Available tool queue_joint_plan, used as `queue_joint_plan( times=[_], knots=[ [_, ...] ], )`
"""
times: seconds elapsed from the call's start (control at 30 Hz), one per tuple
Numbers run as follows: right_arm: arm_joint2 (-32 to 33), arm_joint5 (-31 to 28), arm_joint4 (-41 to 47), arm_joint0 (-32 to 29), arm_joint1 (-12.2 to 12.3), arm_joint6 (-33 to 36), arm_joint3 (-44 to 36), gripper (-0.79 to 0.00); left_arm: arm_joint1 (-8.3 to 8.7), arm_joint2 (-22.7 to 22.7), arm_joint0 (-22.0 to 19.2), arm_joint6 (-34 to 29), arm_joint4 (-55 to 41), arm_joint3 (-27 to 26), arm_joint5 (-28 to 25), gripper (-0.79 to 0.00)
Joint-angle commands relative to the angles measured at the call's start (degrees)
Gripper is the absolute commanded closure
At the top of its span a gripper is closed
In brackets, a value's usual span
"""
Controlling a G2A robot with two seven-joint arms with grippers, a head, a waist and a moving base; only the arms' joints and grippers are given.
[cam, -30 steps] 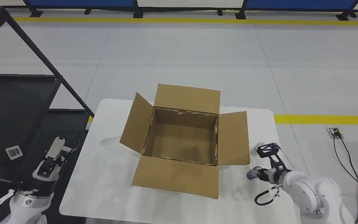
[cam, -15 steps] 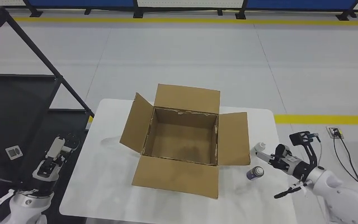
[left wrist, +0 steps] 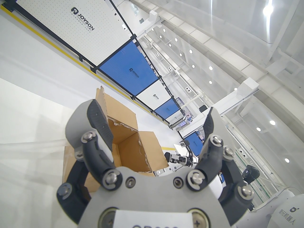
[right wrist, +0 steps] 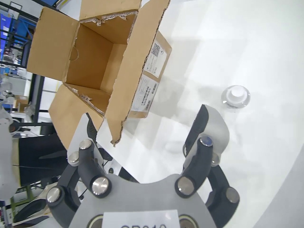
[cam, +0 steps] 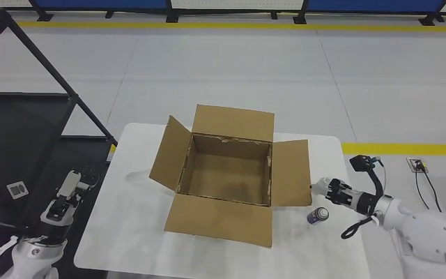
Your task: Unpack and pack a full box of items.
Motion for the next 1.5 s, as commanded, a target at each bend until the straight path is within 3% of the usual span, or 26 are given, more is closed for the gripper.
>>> queue_joint_plan(
  times=[0.0, 0.03, 0.07, 0.4, 0.57, 0.9, 0.93, 0.97, 1.0, 1.03, 1.17, 1.47],
  knots=[
    [-1.2, 0.4, 2.2, 2.1, 0.2, 2.0, 2.3, -0.594, 0.0, 0.0, 0.0, 0.0, 0.0, 0.0, 0.0, -0.785],
    [-1.6, 0.5, 3.1, 3.1, 0.3, 2.9, 3.4, -0.523, 0.0, 0.0, 0.0, 0.0, 0.0, 0.0, 0.0, -0.785],
    [-2.1, 0.6, 3.8, 4.0, 0.4, 3.5, 4.5, -0.391, 0.0, 0.0, 0.0, 0.0, 0.0, 0.0, 0.0, -0.785],
    [-6.5, 1.5, 6.1, 9.2, 1.1, 5.9, 10.1, -0.234, 0.0, 0.0, 0.0, 0.0, 0.0, 0.0, 0.0, -0.785],
    [-7.6, 1.4, 6.8, 9.6, 1.5, 5.4, 10.2, 0.0, 0.0, 0.0, 0.0, 0.0, 0.0, 0.0, 0.0, -0.785],
    [-9.5, 2.2, 7.3, 10.8, 2.3, 5.0, 10.3, 0.0, 0.0, 0.0, 0.0, 0.0, 0.0, 0.0, 0.0, -0.785],
    [-9.7, 2.3, 6.7, 10.9, 2.4, 4.9, 10.2, -0.145, 0.0, 0.0, 0.0, 0.0, 0.0, 0.0, 0.0, -0.785],
    [-9.9, 2.6, 6.5, 11.0, 2.5, 4.7, 10.2, -0.376, 0.0, 0.0, 0.0, 0.0, 0.0, 0.0, 0.0, -0.785],
    [-9.9, 2.7, 6.6, 11.0, 2.6, 4.5, 9.9, -0.656, 0.0, 0.0, 0.0, 0.0, 0.0, 0.0, 0.0, -0.785],
    [-9.6, 2.6, 6.5, 10.7, 2.7, 4.4, 9.4, -0.785, 0.0, 0.0, 0.0, 0.0, 0.0, 0.0, 0.0, -0.785],
    [-6.2, 0.0, 2.1, 7.0, 3.7, 1.7, 4.6, -0.785, 0.0, 0.0, 0.0, 0.0, 0.0, 0.0, 0.0, -0.785],
    [2.5, -10.7, -10.5, -12.6, 5.1, -6.0, -11.4, -0.785, 0.0, 0.0, 0.0, 0.0, 0.0, 0.0, 0.0, -0.785]
  ],
)
